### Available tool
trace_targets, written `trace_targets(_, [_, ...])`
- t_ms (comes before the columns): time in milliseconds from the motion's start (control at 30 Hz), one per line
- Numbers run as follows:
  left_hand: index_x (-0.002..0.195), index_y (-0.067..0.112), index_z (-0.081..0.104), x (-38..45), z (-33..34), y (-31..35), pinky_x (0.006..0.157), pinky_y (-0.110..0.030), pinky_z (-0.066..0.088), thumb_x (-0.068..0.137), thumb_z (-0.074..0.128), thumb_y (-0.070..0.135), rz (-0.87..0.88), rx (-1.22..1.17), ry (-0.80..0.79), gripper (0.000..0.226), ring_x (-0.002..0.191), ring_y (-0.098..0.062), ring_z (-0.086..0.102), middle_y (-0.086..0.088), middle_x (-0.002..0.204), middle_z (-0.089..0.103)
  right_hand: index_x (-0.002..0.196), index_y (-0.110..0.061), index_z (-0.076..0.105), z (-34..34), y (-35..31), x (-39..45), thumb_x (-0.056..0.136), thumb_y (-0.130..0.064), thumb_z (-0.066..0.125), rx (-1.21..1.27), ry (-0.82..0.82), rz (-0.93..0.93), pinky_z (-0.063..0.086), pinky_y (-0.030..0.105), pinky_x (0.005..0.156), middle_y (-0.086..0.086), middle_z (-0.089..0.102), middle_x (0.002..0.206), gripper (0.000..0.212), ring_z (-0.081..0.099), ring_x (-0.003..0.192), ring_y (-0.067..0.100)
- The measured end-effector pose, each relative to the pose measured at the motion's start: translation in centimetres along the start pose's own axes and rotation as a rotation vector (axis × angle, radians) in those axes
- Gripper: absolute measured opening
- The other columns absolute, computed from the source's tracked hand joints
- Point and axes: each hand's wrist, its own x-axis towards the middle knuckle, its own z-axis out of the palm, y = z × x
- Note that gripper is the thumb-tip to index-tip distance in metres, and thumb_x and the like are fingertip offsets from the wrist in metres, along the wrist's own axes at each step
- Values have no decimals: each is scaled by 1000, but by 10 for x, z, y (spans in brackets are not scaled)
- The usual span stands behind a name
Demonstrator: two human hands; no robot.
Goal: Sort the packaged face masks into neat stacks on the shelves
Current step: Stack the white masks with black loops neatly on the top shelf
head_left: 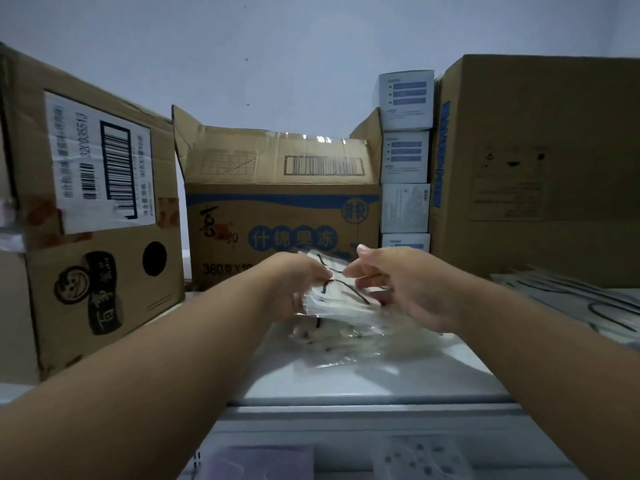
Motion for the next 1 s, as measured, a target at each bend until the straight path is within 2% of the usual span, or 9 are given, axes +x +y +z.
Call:
trace_targets(100, [82,-2,66,7,-8,-4,53,-27,43,88,66,5,28,10,64,9,71,-25,54,-18,92,62,104,-6,68,-5,-9,16,100,-42,50,221,56,10,52,40,86,10,64,109,40,61,102,25])
trace_targets(233, [93,-3,66,7,-20,-2,79,-42,59,83,64,-3,132,-149,158,10,91,-39,69,-26,106,66,102,-10,62,-3,-17,39,96,-39,59,-35,343,63,52,42,94,10,62,101,30,60,93,26])
trace_targets(333, [101,4,64,2,-24,2,66,-45,62,88,54,-11,238,-317,88,23,83,-41,73,-27,98,71,89,-11,58,11,-19,52,91,-41,66,61,296,144,46,34,73,5,52,84,31,48,76,22])
trace_targets(500, [104,2,66,0,-24,-1,52,-31,58,91,63,0,217,-269,12,14,62,-24,73,-17,83,75,125,-7,58,26,-17,69,84,-41,74,231,236,98,47,36,89,0,57,111,56,54,102,20])
trace_targets(567, [100,0,67,0,-22,-4,65,-40,62,83,74,6,139,-248,-10,20,76,-33,75,-25,96,73,125,-6,61,24,-11,71,73,-42,82,299,165,114,46,35,90,5,59,107,66,56,98,22])
trace_targets(667, [86,-7,70,13,-21,-8,94,-63,49,58,79,13,101,-173,7,35,100,-59,62,-41,109,63,104,-5,63,20,-6,68,88,-30,72,306,181,64,53,41,73,15,59,91,31,57,77,28])
trace_targets(767, [63,0,70,15,-20,-9,86,-50,48,58,71,13,107,-142,18,14,83,-41,54,-31,97,59,112,-7,62,13,1,67,94,-29,64,43,387,28,44,30,66,10,56,91,29,50,74,22])
trace_targets(900, [87,-8,71,8,-20,-11,68,-39,45,68,80,15,128,-145,27,32,80,-33,51,-32,93,64,100,-9,66,22,0,63,86,-35,70,172,301,111,49,38,80,5,61,90,30,55,81,20])
trace_targets(1000, [102,-2,69,6,-18,-9,78,-48,56,73,73,2,180,-250,20,30,87,-36,70,-32,99,70,108,-10,65,28,-5,60,80,-36,73,392,278,-27,50,49,94,16,67,112,38,61,98,25])
